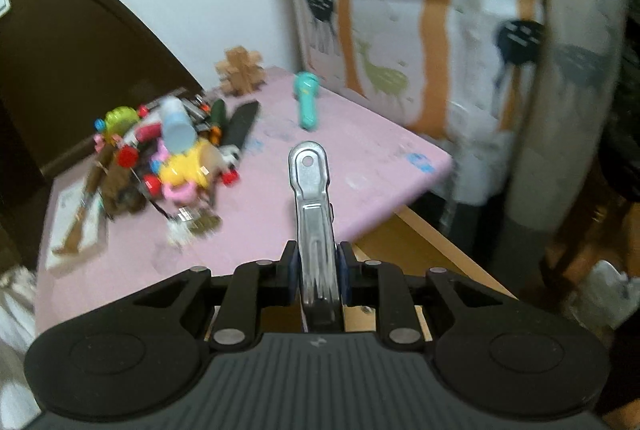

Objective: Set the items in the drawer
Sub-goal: 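Lower the silver clip into the drawer and open the left tool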

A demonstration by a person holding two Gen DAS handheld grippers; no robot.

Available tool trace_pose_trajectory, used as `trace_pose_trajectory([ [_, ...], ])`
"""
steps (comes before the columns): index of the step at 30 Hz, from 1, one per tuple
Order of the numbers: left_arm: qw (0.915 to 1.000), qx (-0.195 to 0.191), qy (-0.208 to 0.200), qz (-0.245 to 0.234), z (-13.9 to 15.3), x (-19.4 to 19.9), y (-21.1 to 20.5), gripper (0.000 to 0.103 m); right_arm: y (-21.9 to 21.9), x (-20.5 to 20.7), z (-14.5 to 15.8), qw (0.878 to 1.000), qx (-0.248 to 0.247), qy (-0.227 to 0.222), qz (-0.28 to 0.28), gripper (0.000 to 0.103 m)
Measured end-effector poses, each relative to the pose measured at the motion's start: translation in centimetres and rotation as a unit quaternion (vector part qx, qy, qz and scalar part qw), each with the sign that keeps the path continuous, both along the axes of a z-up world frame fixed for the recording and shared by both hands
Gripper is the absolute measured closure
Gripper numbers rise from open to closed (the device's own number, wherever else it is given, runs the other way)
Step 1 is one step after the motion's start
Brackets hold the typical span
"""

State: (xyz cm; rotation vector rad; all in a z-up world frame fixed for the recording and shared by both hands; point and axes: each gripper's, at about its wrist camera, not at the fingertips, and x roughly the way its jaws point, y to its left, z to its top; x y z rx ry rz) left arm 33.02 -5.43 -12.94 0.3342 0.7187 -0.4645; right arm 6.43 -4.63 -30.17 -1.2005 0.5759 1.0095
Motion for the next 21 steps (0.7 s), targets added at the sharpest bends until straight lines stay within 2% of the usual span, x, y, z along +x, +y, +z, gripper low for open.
trace_pose_trajectory([
  [3,0.9995,0.005,0.03,-0.009,-2.1,-1.3,-0.3,0.084,-0.3,0.1,-0.1,1.0,0.001,-0.001,0.007,0.014],
  [7,0.9961,0.035,0.08,-0.001,-6.1,-0.5,-0.6,0.084,-0.3,0.2,-0.1,1.0,0.002,0.0,0.006,0.014],
  [13,0.9845,0.08,0.156,0.01,-12.2,0.7,-1.0,0.084,0.0,0.2,-0.1,1.0,0.001,0.0,0.004,0.014],
  [19,0.978,0.094,0.18,0.045,-14.9,2.6,-0.6,0.084,0.0,0.2,0.0,1.0,0.001,0.0,0.004,0.014],
  [21,0.9788,0.098,0.169,0.06,-14.9,2.6,-0.4,0.078,0.1,0.2,0.0,1.0,0.0,0.001,0.003,0.014],
])
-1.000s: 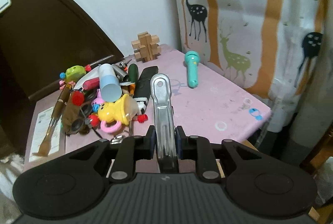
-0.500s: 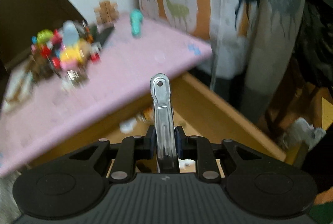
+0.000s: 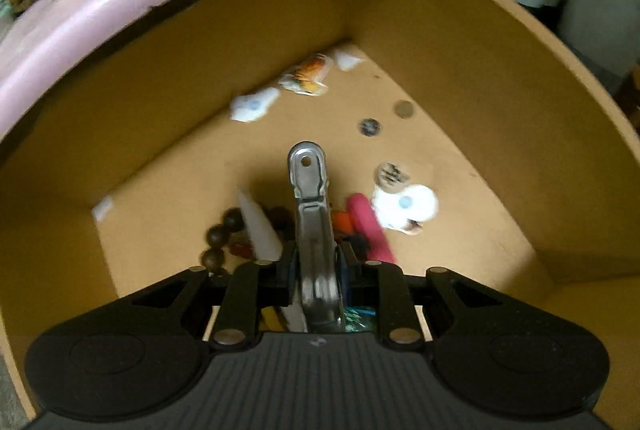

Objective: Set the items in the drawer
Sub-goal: 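Lower the silver clip into the drawer and open the left tool, then push the drawer front closed with the right tool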

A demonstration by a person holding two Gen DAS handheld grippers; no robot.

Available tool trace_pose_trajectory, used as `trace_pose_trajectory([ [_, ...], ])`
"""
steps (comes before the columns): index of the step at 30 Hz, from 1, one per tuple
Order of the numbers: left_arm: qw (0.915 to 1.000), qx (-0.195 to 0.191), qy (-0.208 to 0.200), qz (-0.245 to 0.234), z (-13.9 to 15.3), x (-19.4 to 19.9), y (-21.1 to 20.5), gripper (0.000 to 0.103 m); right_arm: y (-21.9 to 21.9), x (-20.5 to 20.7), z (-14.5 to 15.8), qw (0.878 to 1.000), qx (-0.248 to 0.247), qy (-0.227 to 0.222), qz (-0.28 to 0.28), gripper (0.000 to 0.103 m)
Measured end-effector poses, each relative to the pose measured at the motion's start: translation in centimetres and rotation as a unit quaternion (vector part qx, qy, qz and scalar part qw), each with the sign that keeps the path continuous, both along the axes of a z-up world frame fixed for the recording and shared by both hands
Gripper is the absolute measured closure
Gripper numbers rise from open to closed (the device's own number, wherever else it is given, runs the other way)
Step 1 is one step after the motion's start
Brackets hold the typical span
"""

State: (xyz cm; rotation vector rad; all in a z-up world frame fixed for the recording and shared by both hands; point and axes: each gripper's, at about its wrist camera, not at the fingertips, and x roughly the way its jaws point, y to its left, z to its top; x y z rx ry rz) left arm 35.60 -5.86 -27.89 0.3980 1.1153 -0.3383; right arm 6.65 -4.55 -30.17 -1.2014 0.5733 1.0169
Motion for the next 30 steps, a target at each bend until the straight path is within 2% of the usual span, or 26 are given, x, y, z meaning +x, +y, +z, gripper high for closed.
trace_pose_trajectory([
  [2,0.9999,-0.003,-0.01,0.008,0.4,-0.6,0.3,0.033,0.0,0.0,0.0,1.0,-0.001,0.001,-0.001,0.014],
  [8,0.995,-0.057,-0.054,0.061,4.3,-5.2,3.1,0.032,0.0,0.0,0.0,1.0,0.0,-0.001,-0.005,0.014],
  [15,0.9778,-0.122,-0.108,0.132,9.3,-11.7,6.6,0.03,0.2,-0.2,-0.1,1.0,0.0,-0.005,-0.02,0.018],
  [18,0.9658,-0.149,-0.134,0.165,11.3,-14.4,8.1,0.027,0.3,-0.5,-0.5,0.999,-0.007,-0.025,-0.026,0.024],
  [22,0.9398,-0.183,-0.184,0.222,12.6,-18.0,10.7,0.027,0.4,-1.1,-1.1,0.998,-0.017,-0.059,-0.027,0.029],
  [25,0.9209,-0.231,-0.2,0.243,13.4,-19.6,12.9,0.027,0.3,-1.2,-1.0,0.997,-0.012,-0.069,-0.032,0.032],
  [30,0.9072,-0.255,-0.213,0.258,13.4,-20.9,15.1,0.027,0.4,-1.6,-1.6,0.994,-0.043,-0.097,-0.016,0.037],
])
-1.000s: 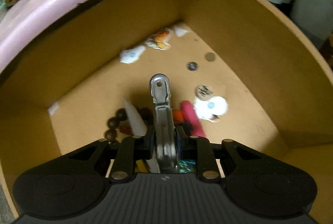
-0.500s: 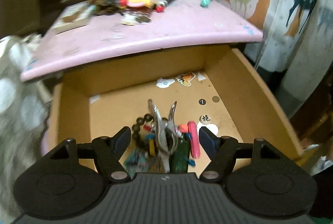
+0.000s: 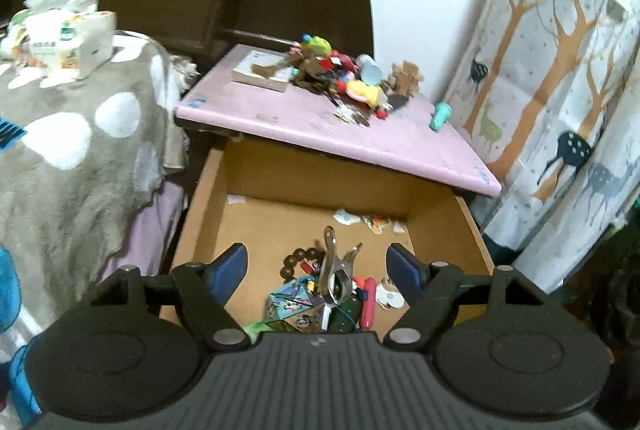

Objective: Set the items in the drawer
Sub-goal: 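Push the drawer front closed with the right tool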

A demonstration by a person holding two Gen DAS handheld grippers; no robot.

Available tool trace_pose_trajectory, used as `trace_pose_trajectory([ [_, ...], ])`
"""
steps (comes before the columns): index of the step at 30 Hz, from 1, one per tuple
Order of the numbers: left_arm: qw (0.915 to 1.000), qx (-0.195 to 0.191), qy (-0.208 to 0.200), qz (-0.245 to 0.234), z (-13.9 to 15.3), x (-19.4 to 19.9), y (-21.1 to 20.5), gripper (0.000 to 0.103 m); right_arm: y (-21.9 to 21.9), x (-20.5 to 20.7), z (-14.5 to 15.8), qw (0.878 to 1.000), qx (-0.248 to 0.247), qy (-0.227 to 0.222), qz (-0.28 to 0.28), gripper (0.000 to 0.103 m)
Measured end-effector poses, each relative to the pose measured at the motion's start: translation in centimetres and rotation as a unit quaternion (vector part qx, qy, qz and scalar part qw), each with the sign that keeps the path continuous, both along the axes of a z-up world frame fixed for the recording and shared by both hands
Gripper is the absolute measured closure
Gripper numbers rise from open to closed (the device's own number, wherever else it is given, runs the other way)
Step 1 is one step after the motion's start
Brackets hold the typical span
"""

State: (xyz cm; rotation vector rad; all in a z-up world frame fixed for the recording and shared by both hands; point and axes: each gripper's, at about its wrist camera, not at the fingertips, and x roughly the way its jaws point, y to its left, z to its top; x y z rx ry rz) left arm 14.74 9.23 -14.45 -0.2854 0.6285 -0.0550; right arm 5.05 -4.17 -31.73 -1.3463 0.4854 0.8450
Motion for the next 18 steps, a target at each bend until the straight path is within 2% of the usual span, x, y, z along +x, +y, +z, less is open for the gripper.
trace_pose_trajectory([
  [1,1.0,-0.007,-0.002,0.003,0.0,-0.1,0.4,0.027,0.2,0.1,0.1,1.0,-0.002,-0.003,-0.005,0.038],
  [4,0.9995,-0.028,-0.006,0.012,-0.1,-0.5,1.8,0.027,0.5,0.2,0.6,1.0,-0.001,-0.016,-0.021,0.053],
  [6,0.9989,-0.042,-0.01,0.018,-0.1,-0.8,2.7,0.027,0.8,0.1,0.6,0.999,-0.009,-0.037,-0.025,0.07],
  [7,0.9983,-0.053,-0.012,0.022,0.0,-0.9,3.2,0.027,0.9,0.2,0.7,0.999,-0.013,-0.045,-0.027,0.074],
  [9,0.9967,-0.073,-0.017,0.031,0.1,-1.0,4.2,0.027,1.1,0.3,1.0,0.998,-0.019,-0.06,-0.032,0.093],
  [10,0.9963,-0.077,-0.018,0.033,0.2,-1.1,4.5,0.027,1.2,0.3,1.1,0.997,-0.022,-0.066,-0.034,0.097],
  [18,0.9951,-0.087,-0.024,0.039,0.3,-1.1,5.6,0.027,1.4,-0.1,1.0,0.992,-0.035,-0.113,-0.034,0.103],
])
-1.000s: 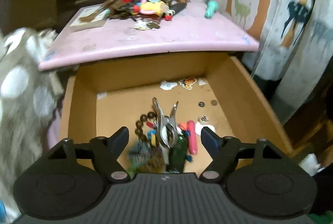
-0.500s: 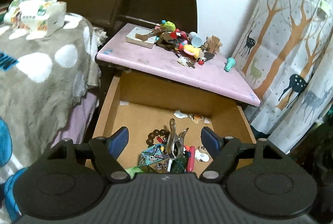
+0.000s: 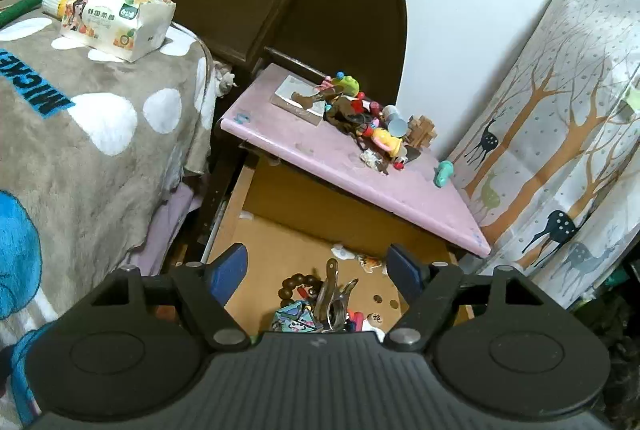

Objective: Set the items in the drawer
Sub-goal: 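Push the drawer front closed with the right tool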

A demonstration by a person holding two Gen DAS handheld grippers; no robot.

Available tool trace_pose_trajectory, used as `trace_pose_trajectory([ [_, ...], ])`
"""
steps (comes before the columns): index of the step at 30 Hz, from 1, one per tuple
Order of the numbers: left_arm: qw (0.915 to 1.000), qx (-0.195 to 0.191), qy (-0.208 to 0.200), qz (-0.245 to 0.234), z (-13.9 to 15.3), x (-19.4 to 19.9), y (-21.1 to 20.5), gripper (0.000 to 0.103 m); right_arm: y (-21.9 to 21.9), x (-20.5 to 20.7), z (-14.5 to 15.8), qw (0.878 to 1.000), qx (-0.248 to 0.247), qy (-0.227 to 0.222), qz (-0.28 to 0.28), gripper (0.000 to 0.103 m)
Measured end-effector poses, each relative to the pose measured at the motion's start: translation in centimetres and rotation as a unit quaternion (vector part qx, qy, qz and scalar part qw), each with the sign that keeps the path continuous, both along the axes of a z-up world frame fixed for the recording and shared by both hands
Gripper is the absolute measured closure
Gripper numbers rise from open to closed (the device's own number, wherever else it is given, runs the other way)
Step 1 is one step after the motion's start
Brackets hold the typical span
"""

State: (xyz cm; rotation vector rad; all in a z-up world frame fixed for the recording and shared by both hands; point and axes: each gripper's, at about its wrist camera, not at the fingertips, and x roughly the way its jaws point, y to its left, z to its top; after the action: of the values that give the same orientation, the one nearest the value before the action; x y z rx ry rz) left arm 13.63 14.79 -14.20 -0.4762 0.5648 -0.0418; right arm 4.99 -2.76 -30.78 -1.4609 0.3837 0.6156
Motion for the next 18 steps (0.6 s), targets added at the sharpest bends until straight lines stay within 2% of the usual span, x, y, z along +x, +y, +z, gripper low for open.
trace_pose_trajectory([
  [5,1.0,-0.004,-0.002,0.0,0.0,0.0,0.5,0.027,-0.2,0.7,1.3,1.0,0.011,-0.004,-0.006,0.103],
  [12,0.9999,-0.009,-0.005,0.001,0.0,0.1,1.1,0.027,0.2,1.2,1.0,0.999,0.024,-0.019,-0.015,0.103],
  [18,0.9999,-0.011,-0.005,-0.001,-0.1,0.3,1.4,0.027,1.3,4.8,1.1,0.998,0.033,-0.018,-0.054,0.103],
])
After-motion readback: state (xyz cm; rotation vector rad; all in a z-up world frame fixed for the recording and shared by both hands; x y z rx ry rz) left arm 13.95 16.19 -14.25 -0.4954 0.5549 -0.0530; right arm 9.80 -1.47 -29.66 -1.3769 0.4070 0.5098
